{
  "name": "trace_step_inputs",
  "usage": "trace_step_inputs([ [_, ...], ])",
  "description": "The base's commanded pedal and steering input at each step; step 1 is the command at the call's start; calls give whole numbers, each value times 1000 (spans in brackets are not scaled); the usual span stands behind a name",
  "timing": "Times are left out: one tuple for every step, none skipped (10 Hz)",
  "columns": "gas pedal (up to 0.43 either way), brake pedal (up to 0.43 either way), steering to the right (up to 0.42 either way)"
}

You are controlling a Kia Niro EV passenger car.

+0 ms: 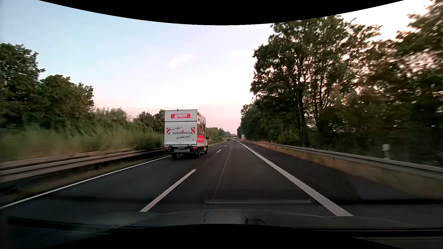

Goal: Follow the waypoints while adhering to traffic rules and regulations

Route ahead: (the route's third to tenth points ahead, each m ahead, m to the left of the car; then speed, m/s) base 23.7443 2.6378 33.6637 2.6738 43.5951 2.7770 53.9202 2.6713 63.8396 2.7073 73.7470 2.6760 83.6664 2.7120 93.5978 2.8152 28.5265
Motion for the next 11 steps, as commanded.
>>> trace_step_inputs([
  [150,0,-3],
  [150,0,-3],
  [150,0,-3],
  [150,0,-3],
  [150,0,-3],
  [150,0,-3],
  [150,0,-3],
  [150,0,-3],
  [150,0,-3],
  [150,0,-3],
  [150,0,-3],
])
